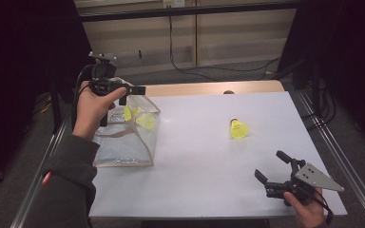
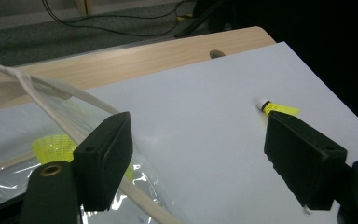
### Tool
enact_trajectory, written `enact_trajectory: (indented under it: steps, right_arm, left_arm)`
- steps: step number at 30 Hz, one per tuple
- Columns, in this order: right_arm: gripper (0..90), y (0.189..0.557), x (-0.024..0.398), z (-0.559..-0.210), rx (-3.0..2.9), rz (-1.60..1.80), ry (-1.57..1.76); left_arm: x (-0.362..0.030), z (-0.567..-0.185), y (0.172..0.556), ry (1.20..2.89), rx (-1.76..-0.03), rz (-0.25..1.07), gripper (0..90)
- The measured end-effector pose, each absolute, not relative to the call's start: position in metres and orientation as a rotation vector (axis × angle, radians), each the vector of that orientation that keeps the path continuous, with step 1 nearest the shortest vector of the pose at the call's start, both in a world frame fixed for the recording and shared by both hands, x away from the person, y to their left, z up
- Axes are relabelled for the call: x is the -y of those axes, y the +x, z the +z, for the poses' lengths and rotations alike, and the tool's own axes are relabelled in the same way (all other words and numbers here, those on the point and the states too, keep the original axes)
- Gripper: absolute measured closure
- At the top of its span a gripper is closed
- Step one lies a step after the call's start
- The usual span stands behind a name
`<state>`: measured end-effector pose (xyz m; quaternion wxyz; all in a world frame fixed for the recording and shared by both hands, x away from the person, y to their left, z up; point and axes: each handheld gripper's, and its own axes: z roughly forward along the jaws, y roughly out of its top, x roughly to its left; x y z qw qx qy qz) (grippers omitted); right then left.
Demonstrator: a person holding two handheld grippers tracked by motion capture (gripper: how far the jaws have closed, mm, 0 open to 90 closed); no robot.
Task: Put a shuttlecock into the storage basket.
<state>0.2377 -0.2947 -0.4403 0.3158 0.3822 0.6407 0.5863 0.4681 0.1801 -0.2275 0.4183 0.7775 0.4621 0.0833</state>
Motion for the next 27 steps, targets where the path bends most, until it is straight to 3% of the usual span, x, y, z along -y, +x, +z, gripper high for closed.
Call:
enact_trajectory:
  steps: [27]
  right_arm:
    - [1.2,0.237,0.295,-0.440,-1.688,1.541,1.009]
  left_arm:
    - [-0.136,-0.226,0.456,1.995,-1.017,0.134,18.3]
